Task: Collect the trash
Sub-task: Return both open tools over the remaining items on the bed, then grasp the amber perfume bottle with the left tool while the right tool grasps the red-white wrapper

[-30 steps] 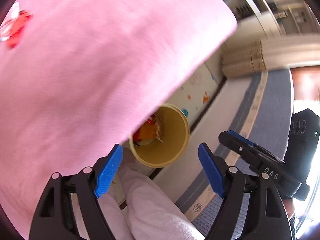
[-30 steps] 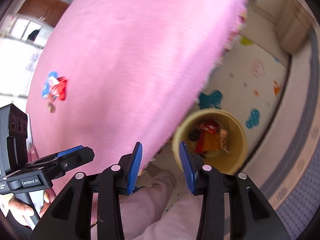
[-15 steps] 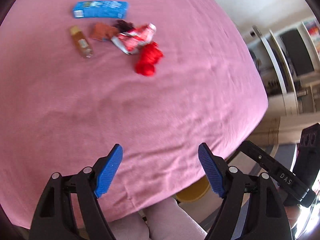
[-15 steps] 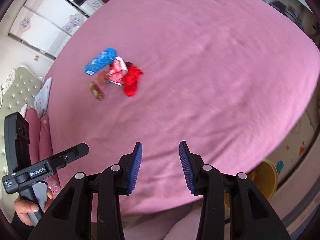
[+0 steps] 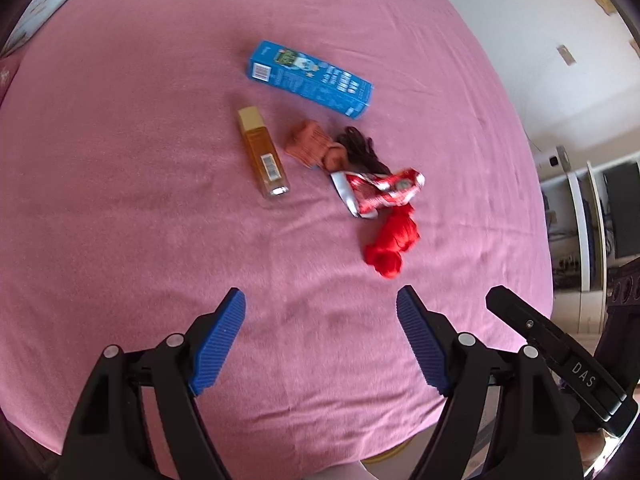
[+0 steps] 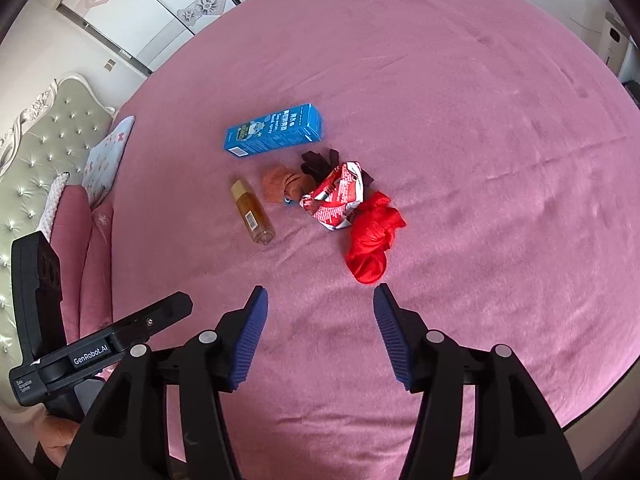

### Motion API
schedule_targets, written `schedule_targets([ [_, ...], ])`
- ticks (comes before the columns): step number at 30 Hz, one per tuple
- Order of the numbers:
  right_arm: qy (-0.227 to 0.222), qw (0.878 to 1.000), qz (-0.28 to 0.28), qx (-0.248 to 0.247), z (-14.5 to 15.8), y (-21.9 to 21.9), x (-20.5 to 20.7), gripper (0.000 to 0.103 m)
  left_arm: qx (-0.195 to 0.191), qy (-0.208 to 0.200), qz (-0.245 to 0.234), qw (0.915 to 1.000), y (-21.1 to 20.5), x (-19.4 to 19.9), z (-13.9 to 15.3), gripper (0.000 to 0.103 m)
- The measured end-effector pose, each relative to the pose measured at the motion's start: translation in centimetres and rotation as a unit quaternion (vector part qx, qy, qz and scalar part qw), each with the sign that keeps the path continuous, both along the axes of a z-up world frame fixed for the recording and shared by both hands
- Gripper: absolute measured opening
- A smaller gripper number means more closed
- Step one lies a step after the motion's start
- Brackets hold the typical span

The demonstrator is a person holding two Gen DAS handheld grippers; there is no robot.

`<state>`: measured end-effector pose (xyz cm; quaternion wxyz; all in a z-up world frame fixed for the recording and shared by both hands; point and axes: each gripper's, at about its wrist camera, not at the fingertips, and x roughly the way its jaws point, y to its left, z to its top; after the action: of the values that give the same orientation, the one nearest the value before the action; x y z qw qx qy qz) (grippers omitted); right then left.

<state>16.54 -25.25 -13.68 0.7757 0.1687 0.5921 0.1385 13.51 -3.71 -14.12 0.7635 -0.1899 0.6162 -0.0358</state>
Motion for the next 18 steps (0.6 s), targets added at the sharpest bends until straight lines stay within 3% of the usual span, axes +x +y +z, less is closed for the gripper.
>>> schedule_targets([
  [10,0.028,0.999,0.036,-0.015,-4.7,2.3,7.2,0.059,0.007,0.047,0.046,0.9978,1.7,7.0,-6.3,0.077],
  [18,0.052,0.997,0.042,-0.026,-8.3,2.8,9.8,0.059,0.011,0.073,0.063,0.9953,2.4,11.9,-11.4,0.077],
])
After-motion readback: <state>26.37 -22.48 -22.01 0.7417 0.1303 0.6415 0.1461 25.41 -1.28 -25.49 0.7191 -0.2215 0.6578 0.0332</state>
